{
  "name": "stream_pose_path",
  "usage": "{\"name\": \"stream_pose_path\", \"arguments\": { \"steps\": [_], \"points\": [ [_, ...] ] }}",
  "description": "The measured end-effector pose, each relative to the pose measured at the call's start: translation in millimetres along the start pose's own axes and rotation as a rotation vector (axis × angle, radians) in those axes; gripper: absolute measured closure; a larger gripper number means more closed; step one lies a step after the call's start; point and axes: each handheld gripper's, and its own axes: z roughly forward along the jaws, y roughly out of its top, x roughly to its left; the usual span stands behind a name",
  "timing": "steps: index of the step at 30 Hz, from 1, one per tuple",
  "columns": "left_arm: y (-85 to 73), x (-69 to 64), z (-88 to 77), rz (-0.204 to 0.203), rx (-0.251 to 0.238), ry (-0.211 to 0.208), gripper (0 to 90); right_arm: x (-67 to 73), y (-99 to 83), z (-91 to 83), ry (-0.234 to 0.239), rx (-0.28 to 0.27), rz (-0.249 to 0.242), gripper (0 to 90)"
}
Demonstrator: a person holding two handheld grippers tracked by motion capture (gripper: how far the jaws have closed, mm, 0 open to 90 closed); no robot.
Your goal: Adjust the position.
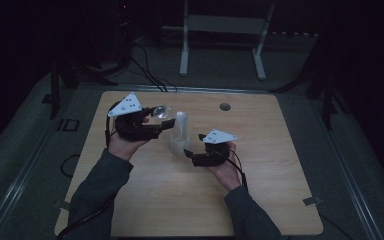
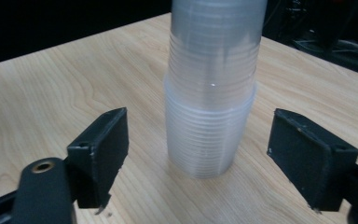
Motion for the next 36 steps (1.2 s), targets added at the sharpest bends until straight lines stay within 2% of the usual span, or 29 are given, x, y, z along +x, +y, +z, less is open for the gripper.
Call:
{"name": "stream_pose_path", "arguments": {
  "steps": [10, 15, 19, 26, 27, 36],
  "points": [
    [-19.6, 0.3, 0.3, -0.016, 0.014, -0.008, 41.0, 3.9, 4.3, -7.6, 0.029, 0.009, -0.048, 22.2],
    [-35.0, 2.1, 2.8, -0.034, 0.037, -0.010, 41.0, 5.0, 5.9, -10.1, 0.042, 0.016, -0.068, 22.5],
    [-40.0, 1.5, 3.7, -0.034, 0.046, -0.010, 41.0, 5.6, 7.9, -11.5, 0.052, 0.010, -0.076, 22.8],
    [-52.1, -0.1, 6.1, -0.034, 0.060, -0.022, 41.0, 6.4, 11.3, -13.9, 0.098, 0.008, -0.085, 24.6],
    [-55.8, -0.1, 6.7, -0.039, 0.059, -0.025, 41.0, 6.3, 11.7, -14.8, 0.116, 0.005, -0.086, 26.6],
    [-66.7, -2.2, 9.4, -0.065, 0.041, -0.036, 41.0, 9.5, 15.0, -18.1, 0.166, -0.017, -0.089, 26.6]
  ]
}}
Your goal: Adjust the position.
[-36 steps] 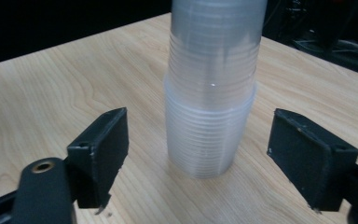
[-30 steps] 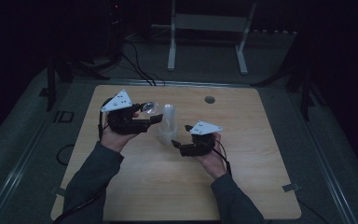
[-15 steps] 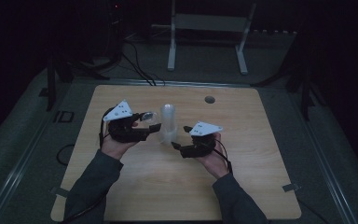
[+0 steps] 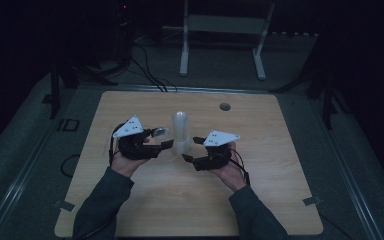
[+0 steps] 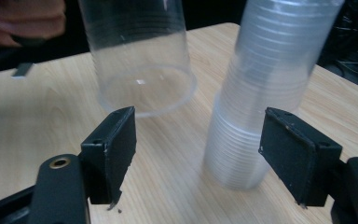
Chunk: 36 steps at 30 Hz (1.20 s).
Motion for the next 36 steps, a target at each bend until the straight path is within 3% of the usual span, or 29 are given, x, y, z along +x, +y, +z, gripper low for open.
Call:
{"name": "stream_pose_path", "arguments": {
  "steps": [11, 18, 36],
  "points": [
    [-5.0, 0.5, 1.8, -0.030, -0.021, -0.023, 41.1, 5.5, 6.9, 1.0, 0.069, -0.057, 0.009, 26.6],
    [-9.7, 2.6, 0.8, -0.073, -0.054, -0.050, 41.1, 8.4, 10.1, 5.4, 0.101, -0.087, 0.020, 26.6],
    [-14.5, 8.4, -4.3, -0.153, -0.119, -0.086, 41.2, 13.1, 12.4, 16.6, 0.136, -0.133, 0.050, 24.7]
  ]
}}
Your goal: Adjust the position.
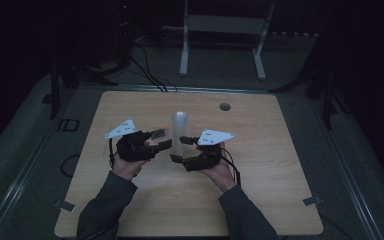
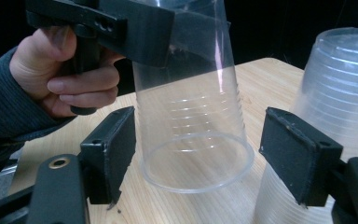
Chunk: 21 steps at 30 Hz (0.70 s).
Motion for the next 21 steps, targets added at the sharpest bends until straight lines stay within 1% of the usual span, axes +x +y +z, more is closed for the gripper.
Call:
{"name": "stream_pose_path", "arguments": {
  "steps": [2, 7, 9, 10, 19, 21],
  "points": [
    [-0.6, 1.3, -1.1, -0.021, -0.016, -0.012, 41.2, 0.7, 0.4, 1.1, 0.001, -0.007, 0.002, 23.7],
    [-0.7, 2.3, -2.1, -0.036, -0.032, -0.023, 41.2, 1.4, 1.5, 2.6, 0.003, -0.020, 0.005, 23.2],
    [-0.9, 2.9, -2.5, -0.052, -0.045, -0.032, 41.3, 1.6, 1.9, 3.9, 0.005, -0.024, 0.006, 23.1],
    [-0.9, 2.9, -2.5, -0.052, -0.045, -0.032, 41.2, 1.6, 1.9, 3.9, 0.005, -0.024, 0.006, 23.1],
    [-3.0, 5.3, -1.8, -0.094, -0.071, -0.060, 41.3, 1.4, 2.5, 8.1, 0.020, -0.047, 0.020, 24.0],
    [-3.0, 5.4, -1.8, -0.095, -0.072, -0.061, 41.3, 1.2, 2.8, 9.2, 0.018, -0.050, 0.021, 24.0]
  ]
}}
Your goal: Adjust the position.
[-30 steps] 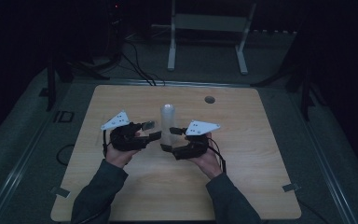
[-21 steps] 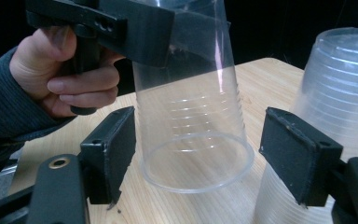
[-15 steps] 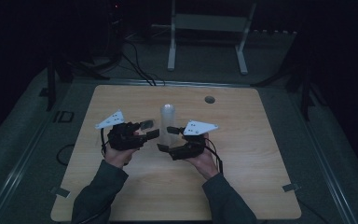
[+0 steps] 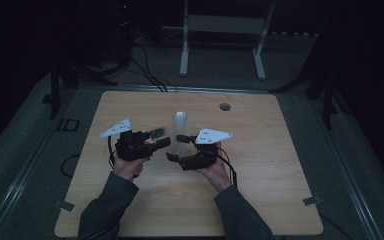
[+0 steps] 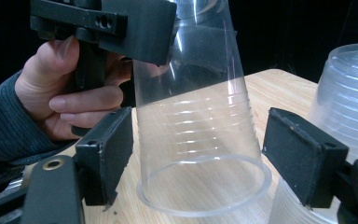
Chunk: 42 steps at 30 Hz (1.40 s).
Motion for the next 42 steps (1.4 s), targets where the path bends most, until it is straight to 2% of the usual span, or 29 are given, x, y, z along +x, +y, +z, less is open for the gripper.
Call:
{"name": "stream_pose_path", "arguments": {
  "steps": [13, 30, 37, 42],
  "points": [
    [-1.1, 1.0, 0.5, -0.037, -0.026, -0.029, 41.5, 0.8, 0.6, 6.0, 0.005, 0.002, 0.006, 24.5],
    [-2.3, 3.5, -0.2, -0.061, -0.045, -0.037, 41.2, 1.8, 2.7, 8.8, -0.001, 0.021, -0.006, 27.0],
    [-2.6, 4.4, 0.3, -0.072, -0.041, -0.030, 35.3, 2.2, 2.6, 8.4, 0.002, 0.024, -0.012, 28.7],
    [-1.9, 3.4, 1.0, -0.058, -0.028, -0.012, 30.1, 2.7, 2.0, 8.6, -0.002, 0.033, -0.014, 29.0]
  ]
}}
